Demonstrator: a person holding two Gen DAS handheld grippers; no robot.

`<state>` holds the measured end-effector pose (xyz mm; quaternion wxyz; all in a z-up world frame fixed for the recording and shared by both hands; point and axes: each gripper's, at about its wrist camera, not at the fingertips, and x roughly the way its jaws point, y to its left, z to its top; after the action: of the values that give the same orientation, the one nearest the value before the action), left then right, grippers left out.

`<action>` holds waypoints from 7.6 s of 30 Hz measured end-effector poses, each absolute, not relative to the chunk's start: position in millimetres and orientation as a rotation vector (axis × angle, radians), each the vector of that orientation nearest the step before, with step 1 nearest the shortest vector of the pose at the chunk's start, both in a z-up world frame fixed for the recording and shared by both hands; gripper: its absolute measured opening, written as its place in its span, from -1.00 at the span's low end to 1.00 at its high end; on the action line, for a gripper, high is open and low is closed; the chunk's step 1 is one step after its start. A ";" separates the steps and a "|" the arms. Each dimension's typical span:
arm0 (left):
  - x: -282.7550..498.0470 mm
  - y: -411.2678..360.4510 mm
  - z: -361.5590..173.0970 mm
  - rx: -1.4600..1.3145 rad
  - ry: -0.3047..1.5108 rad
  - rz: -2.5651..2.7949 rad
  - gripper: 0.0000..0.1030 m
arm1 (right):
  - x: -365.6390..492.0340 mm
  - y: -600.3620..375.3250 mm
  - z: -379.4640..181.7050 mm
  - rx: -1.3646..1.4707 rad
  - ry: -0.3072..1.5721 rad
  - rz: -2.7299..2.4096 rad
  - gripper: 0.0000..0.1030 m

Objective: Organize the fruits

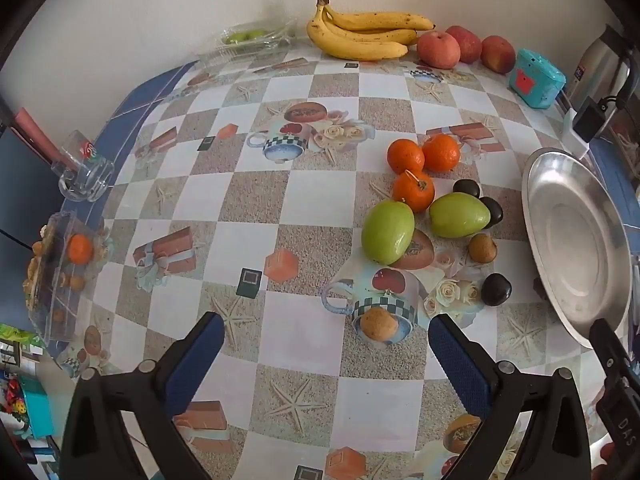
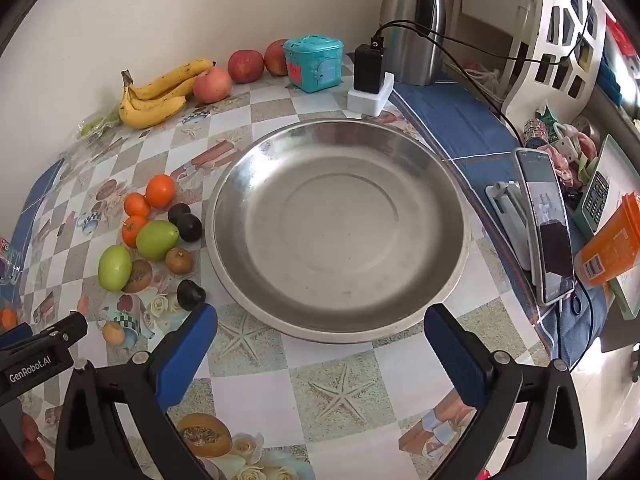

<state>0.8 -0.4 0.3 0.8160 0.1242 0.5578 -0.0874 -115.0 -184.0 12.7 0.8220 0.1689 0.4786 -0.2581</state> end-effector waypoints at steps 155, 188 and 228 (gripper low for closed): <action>25.8 11.4 -43.8 0.026 1.350 -0.282 -0.43 | -31.7 -152.6 -41.7 0.507 1.130 -0.116 -0.51; 21.2 -103.1 26.1 0.019 1.133 -0.481 -0.43 | -62.4 -238.3 -5.9 0.565 1.030 -0.474 -0.51; 16.4 -106.9 6.8 0.047 1.244 -0.497 0.37 | -91.1 -267.3 -12.7 0.584 1.108 -0.610 0.01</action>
<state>16.4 -106.9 6.8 0.7837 0.0220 0.5765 -0.2302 -91.1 -267.3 -12.7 0.7670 0.2691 0.5103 -0.2808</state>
